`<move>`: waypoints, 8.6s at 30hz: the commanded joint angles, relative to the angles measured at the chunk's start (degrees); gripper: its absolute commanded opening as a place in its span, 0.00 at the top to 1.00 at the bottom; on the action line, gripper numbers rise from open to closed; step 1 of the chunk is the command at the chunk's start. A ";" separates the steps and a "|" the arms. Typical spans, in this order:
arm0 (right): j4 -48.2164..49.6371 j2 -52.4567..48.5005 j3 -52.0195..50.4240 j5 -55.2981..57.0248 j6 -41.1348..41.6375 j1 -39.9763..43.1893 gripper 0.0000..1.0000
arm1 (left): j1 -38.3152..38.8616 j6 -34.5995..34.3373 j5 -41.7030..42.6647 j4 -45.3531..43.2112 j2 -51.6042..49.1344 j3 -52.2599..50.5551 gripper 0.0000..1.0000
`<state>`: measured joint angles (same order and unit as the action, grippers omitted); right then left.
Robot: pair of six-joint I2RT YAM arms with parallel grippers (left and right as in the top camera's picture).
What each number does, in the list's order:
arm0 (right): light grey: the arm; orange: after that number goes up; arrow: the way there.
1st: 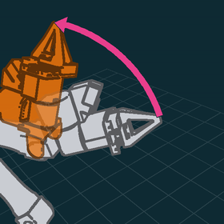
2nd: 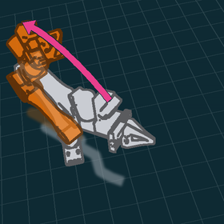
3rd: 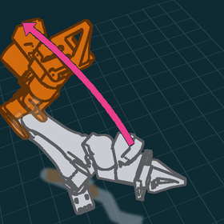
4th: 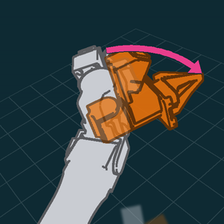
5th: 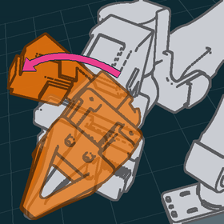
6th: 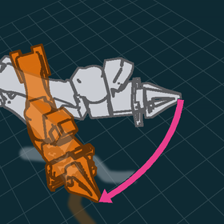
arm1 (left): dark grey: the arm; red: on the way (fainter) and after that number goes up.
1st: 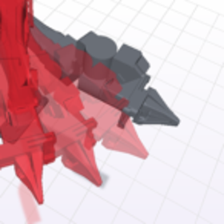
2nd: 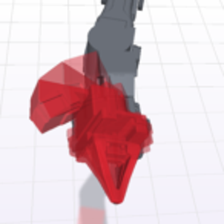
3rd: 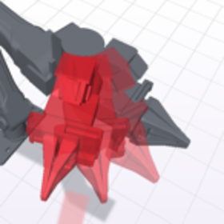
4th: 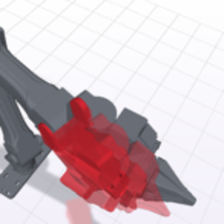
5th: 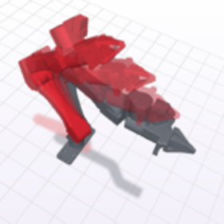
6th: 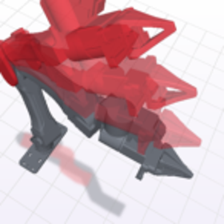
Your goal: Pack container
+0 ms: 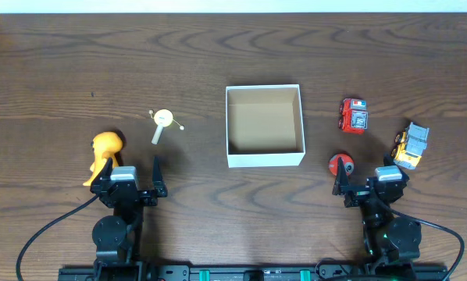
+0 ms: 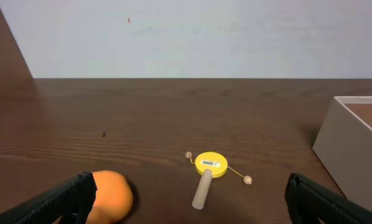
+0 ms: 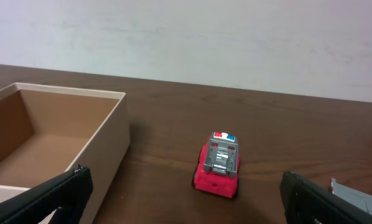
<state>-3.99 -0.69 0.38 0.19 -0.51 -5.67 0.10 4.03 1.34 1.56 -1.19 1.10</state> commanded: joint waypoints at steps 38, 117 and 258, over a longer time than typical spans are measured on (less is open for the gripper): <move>-0.28 0.09 -0.07 -0.46 1.16 0.37 0.01 | -0.20 -0.90 -0.33 2.32 -0.17 -0.87 0.02; -50.56 -122.22 89.72 0.83 16.15 7.98 0.04 | -0.20 -18.93 -0.31 50.07 -62.79 60.15 0.02; -48.54 -105.68 92.76 13.81 31.71 -22.45 0.13 | -0.20 -18.91 -0.33 50.69 -62.79 60.15 0.02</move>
<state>-52.10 -111.63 91.79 9.58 31.38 -27.73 0.10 -15.00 1.30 52.12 -64.01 60.05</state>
